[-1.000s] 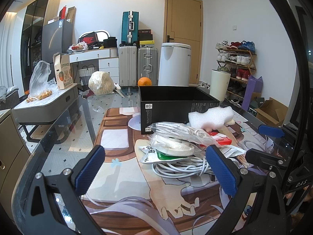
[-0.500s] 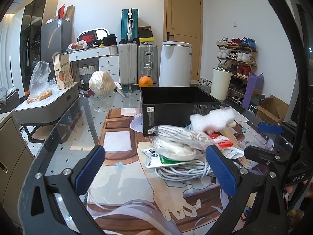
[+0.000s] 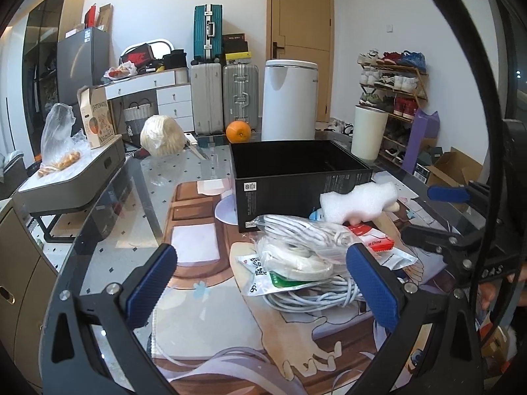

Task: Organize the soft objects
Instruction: 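Move the right gripper onto the white foam piece and close on it, then grasp the clear bag of white cable with the left gripper while the right holds the foam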

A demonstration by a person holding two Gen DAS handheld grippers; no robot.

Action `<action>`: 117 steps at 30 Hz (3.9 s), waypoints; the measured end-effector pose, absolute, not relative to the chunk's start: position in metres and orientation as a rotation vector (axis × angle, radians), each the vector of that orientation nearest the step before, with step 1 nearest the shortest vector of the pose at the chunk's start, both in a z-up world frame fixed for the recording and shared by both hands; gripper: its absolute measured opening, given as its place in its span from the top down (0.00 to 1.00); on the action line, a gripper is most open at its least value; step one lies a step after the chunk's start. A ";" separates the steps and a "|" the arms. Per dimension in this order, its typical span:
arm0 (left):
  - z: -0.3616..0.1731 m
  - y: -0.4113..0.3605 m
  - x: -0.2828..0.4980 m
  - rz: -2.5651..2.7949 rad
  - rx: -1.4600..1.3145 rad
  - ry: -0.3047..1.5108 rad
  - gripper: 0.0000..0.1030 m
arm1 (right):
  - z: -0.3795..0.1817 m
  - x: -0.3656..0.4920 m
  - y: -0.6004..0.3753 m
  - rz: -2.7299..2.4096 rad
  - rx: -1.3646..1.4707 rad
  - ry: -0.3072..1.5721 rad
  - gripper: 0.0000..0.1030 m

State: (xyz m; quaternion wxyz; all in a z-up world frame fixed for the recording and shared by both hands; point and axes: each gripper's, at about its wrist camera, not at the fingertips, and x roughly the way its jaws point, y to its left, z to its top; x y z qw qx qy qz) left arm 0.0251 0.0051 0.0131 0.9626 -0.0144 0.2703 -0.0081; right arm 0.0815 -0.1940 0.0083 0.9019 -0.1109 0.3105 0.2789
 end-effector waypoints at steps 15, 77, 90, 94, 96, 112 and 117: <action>0.012 -0.001 0.044 -0.033 -0.021 0.575 0.00 | 0.005 0.114 -0.172 0.579 -0.331 0.693 0.00; -0.018 -0.024 0.110 -0.018 -0.002 0.813 0.04 | 0.017 0.098 -0.206 0.551 -0.253 0.680 0.49; -0.004 -0.025 0.088 -0.123 -0.001 0.733 0.71 | 0.017 0.092 -0.197 0.567 -0.271 0.682 0.49; -0.001 -0.020 0.080 -0.155 -0.024 0.711 0.75 | 0.020 0.090 -0.195 0.573 -0.273 0.675 0.49; 0.001 -0.019 0.075 -0.166 -0.031 0.698 0.76 | 0.021 0.088 -0.194 0.579 -0.275 0.670 0.49; 0.001 -0.007 0.070 -0.139 -0.063 0.694 0.43 | 0.022 0.084 -0.190 0.589 -0.287 0.662 0.49; -0.005 0.000 0.076 -0.117 -0.034 0.736 0.43 | 0.023 0.084 -0.190 0.589 -0.286 0.664 0.49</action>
